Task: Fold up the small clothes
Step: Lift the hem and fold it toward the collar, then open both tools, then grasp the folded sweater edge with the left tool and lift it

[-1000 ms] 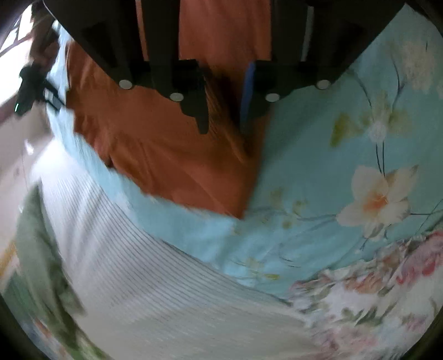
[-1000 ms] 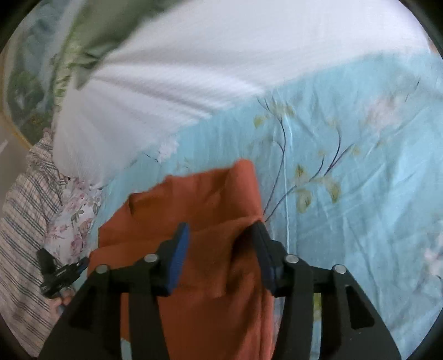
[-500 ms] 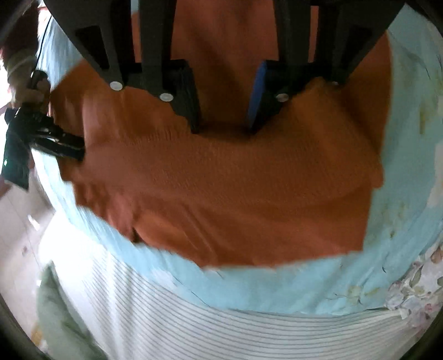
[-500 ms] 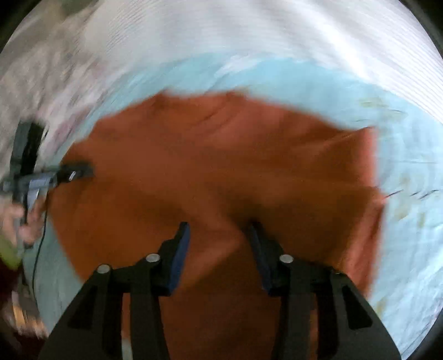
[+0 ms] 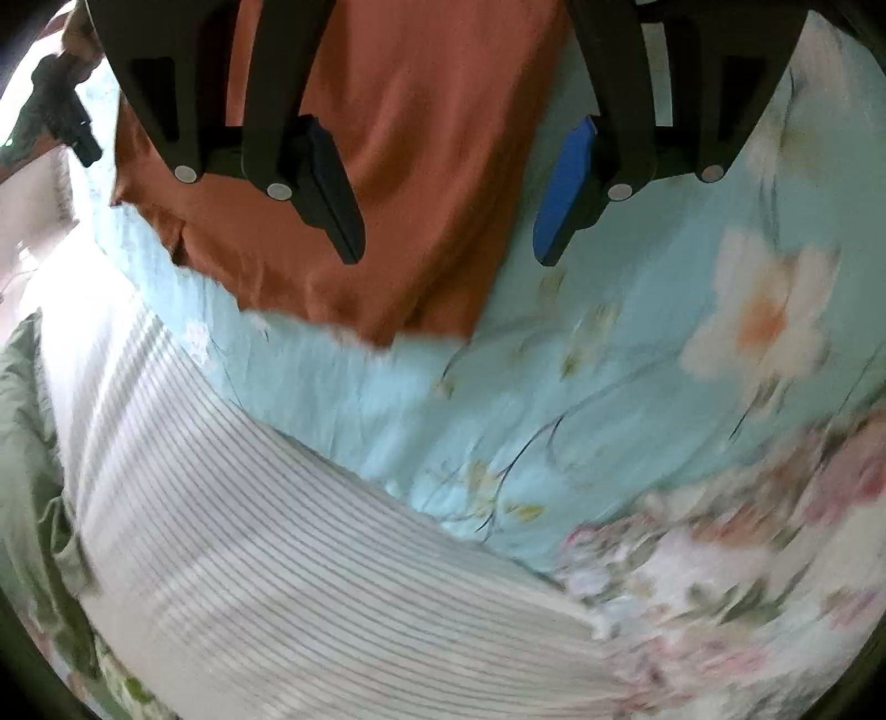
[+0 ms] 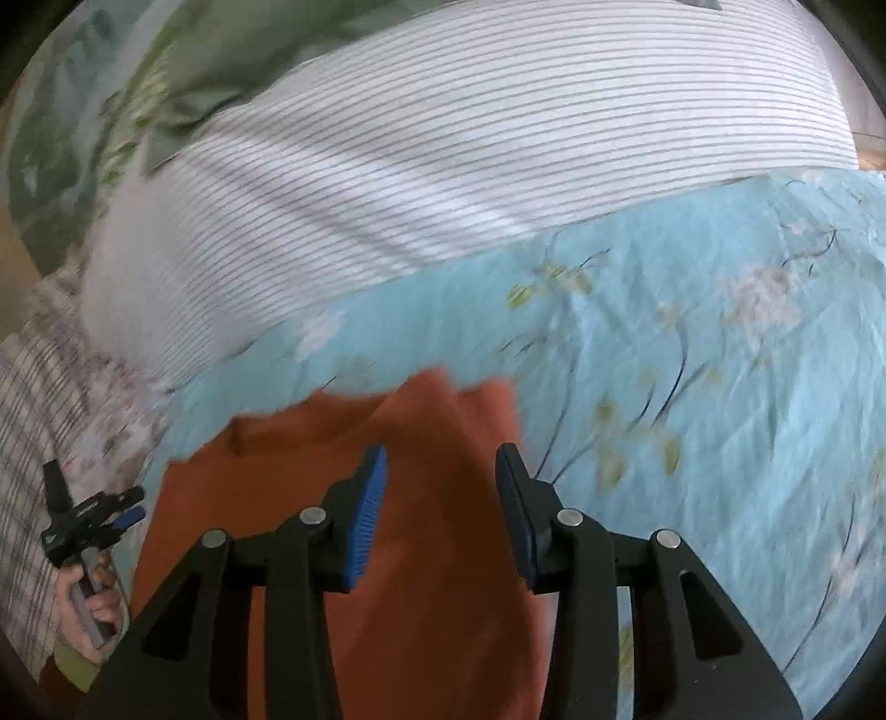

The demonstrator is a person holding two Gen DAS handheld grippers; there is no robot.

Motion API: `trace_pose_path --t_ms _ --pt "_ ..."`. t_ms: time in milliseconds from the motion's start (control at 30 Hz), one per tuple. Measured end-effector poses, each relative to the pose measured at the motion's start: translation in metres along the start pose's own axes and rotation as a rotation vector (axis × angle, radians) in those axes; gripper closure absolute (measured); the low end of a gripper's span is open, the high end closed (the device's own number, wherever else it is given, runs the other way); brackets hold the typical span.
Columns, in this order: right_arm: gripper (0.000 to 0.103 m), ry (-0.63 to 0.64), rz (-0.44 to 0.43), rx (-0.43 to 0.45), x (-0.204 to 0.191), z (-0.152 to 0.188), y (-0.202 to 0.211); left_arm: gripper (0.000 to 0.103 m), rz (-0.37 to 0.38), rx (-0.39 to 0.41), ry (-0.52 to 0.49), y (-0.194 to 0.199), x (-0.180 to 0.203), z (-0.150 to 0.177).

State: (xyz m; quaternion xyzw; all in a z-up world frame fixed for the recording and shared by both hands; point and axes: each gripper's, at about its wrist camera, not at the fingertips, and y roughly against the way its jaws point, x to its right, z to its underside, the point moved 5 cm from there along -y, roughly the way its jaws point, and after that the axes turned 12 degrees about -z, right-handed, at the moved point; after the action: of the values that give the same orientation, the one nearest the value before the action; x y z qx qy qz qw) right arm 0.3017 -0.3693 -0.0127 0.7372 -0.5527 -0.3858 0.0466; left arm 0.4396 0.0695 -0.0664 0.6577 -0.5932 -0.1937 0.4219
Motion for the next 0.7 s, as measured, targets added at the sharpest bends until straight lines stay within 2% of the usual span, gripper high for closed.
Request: trace_pose_path --t_ms 200,300,400,500,700 --pt "0.061 -0.003 -0.103 -0.095 -0.039 0.078 0.005 0.039 0.101 -0.022 0.039 0.045 -0.003 0.081" --pt "0.061 -0.028 -0.119 -0.137 -0.046 0.104 0.001 0.035 0.116 -0.037 0.046 0.065 -0.008 0.121" --pt "0.06 -0.06 -0.121 -0.146 -0.048 0.128 0.014 0.033 0.146 -0.056 0.072 0.084 -0.017 0.155" --pt "0.059 -0.092 -0.124 -0.13 -0.049 0.138 0.023 0.025 0.177 -0.073 0.101 0.092 -0.023 0.176" --pt "0.052 -0.098 -0.127 -0.128 -0.053 0.152 0.043 0.024 0.193 -0.118 0.163 0.084 -0.03 0.196"
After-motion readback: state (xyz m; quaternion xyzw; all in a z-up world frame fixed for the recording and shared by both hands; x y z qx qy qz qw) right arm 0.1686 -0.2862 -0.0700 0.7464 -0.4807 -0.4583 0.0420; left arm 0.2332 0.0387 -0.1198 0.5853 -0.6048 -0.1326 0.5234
